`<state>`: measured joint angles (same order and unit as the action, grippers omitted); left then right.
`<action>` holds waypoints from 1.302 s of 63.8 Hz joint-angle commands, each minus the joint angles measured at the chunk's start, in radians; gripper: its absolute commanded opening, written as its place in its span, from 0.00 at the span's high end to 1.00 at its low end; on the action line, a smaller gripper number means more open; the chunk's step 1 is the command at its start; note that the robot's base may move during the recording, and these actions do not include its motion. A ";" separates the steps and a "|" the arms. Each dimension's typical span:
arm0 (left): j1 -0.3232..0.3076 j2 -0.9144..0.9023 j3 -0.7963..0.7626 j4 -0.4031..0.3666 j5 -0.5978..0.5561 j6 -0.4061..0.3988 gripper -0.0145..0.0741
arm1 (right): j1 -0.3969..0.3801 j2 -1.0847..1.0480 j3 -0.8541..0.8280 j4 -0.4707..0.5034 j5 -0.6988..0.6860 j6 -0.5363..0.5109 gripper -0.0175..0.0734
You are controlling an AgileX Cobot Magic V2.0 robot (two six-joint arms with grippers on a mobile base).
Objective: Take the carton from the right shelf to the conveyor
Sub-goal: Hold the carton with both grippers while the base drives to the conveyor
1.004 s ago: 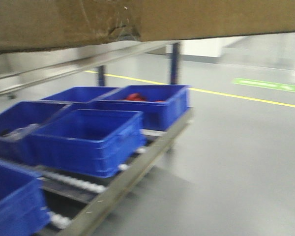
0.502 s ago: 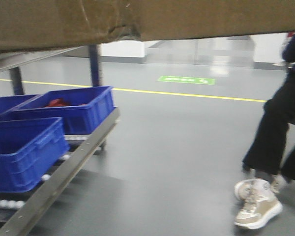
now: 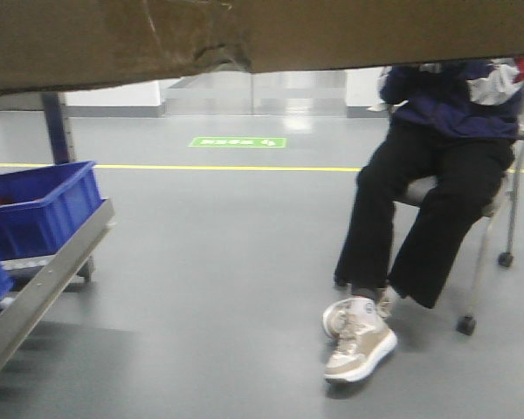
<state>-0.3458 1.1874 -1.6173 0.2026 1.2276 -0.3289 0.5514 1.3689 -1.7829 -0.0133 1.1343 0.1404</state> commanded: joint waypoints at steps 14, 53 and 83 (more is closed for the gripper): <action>-0.003 -0.008 -0.003 -0.009 -0.007 0.008 0.85 | 0.000 -0.018 -0.006 -0.002 -0.065 -0.018 0.88; -0.003 -0.008 -0.003 -0.009 -0.007 0.008 0.85 | 0.000 -0.018 -0.006 -0.002 -0.065 -0.018 0.88; -0.003 -0.008 -0.003 -0.009 -0.007 0.008 0.85 | 0.000 -0.018 -0.006 -0.002 -0.065 -0.018 0.88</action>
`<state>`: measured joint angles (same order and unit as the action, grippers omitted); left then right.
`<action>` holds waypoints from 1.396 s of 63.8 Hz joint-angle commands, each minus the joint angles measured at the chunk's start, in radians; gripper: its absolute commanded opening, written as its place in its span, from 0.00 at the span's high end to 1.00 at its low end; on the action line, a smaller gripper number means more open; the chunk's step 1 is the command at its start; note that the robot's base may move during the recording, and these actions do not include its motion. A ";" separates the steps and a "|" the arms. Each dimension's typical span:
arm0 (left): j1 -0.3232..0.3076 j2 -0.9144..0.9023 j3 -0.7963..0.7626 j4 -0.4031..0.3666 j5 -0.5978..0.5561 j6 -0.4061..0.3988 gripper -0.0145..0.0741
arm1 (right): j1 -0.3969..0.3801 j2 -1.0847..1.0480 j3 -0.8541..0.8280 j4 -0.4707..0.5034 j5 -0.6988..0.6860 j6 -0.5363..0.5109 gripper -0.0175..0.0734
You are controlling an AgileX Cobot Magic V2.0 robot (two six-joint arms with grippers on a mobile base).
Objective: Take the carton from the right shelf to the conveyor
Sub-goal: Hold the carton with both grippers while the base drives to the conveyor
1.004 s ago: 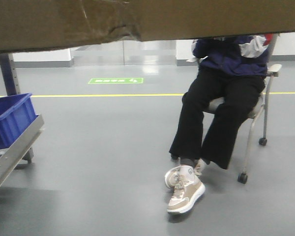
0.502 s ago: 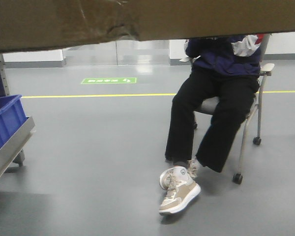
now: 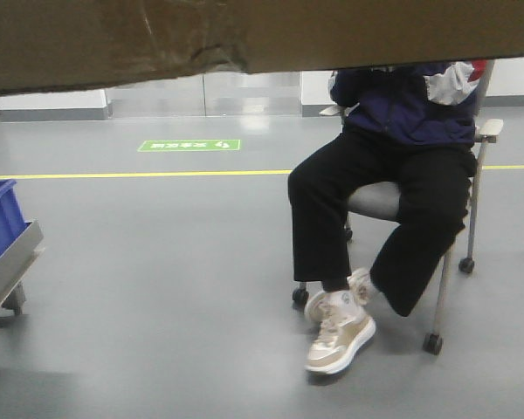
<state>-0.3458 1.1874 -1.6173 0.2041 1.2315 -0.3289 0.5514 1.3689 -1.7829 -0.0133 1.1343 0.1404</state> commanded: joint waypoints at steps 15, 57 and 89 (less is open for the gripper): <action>-0.003 -0.006 -0.003 -0.010 -0.010 0.008 0.85 | 0.000 -0.018 -0.006 -0.002 -0.065 -0.018 0.88; -0.003 -0.004 -0.003 -0.008 -0.010 0.008 0.85 | 0.000 -0.018 -0.006 -0.002 -0.067 -0.018 0.88; -0.003 -0.004 -0.003 -0.008 -0.010 0.008 0.85 | 0.000 -0.018 -0.006 -0.002 -0.067 -0.018 0.88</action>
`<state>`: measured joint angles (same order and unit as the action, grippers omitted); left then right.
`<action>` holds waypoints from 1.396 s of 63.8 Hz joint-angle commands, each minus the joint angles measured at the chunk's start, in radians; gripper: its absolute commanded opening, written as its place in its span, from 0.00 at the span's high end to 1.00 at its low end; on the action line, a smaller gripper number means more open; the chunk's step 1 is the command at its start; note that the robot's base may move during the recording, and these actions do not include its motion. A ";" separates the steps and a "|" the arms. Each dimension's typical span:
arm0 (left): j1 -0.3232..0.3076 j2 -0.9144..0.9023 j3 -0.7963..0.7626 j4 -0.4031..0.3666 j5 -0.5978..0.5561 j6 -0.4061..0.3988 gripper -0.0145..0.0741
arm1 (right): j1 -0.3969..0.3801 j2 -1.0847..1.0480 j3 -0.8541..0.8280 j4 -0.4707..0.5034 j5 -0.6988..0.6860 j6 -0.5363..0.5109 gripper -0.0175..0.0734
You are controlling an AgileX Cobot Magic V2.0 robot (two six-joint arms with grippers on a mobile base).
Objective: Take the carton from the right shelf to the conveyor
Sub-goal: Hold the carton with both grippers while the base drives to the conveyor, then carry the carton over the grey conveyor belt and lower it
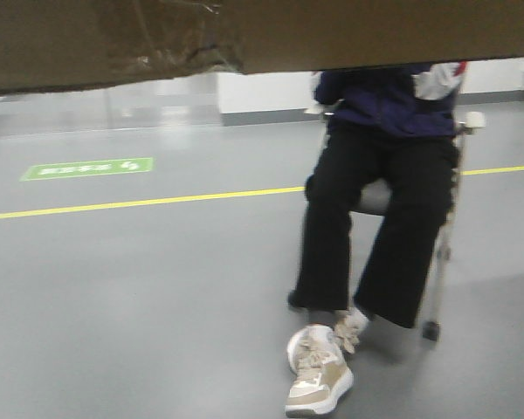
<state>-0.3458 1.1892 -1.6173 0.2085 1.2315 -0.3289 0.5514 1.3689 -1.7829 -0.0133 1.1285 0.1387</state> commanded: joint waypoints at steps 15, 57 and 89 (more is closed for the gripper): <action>-0.003 -0.006 -0.003 -0.013 -0.010 0.008 0.85 | 0.000 -0.018 -0.006 -0.002 -0.063 -0.016 0.88; -0.003 -0.006 -0.003 0.103 -0.010 0.008 0.85 | 0.000 -0.018 -0.006 -0.002 -0.065 -0.016 0.88; -0.003 -0.006 -0.003 0.397 -0.010 0.008 0.85 | 0.000 -0.018 -0.006 -0.002 -0.065 -0.016 0.88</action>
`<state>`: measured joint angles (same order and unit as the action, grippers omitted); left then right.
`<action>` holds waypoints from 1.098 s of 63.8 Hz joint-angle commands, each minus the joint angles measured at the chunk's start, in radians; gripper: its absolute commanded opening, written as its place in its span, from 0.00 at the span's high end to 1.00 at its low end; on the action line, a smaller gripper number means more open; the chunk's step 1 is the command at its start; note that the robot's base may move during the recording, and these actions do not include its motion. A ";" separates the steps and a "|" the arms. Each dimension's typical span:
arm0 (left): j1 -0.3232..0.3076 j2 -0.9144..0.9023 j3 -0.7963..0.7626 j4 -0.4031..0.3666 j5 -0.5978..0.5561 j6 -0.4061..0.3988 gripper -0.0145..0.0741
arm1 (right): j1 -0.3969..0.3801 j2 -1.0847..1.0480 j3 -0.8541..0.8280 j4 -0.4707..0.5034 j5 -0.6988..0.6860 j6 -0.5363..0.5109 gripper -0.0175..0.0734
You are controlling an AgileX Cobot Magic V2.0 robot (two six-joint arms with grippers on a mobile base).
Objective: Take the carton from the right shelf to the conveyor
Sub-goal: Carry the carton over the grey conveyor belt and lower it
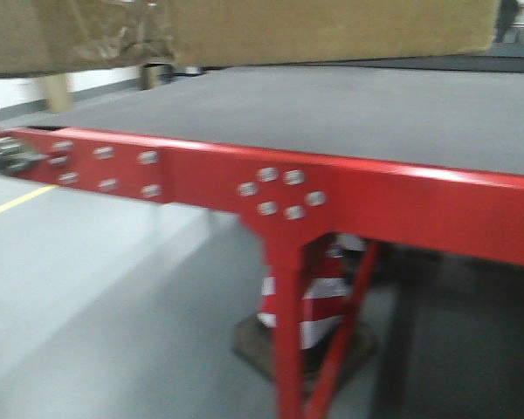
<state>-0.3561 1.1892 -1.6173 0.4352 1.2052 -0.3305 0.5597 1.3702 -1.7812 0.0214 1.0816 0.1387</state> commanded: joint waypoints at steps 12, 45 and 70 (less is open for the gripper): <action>0.008 -0.006 -0.003 0.251 0.016 0.010 0.85 | -0.009 -0.019 -0.008 -0.037 -0.020 -0.016 0.88; 0.008 -0.006 -0.003 0.315 0.002 0.010 0.85 | -0.009 -0.019 -0.008 -0.037 -0.020 -0.016 0.88; 0.008 -0.006 -0.003 0.315 0.002 0.010 0.85 | -0.009 -0.019 -0.008 -0.037 -0.020 -0.016 0.88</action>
<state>-0.3637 1.1913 -1.6173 0.5544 1.1676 -0.3324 0.5602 1.3727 -1.7812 0.0410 1.0565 0.1387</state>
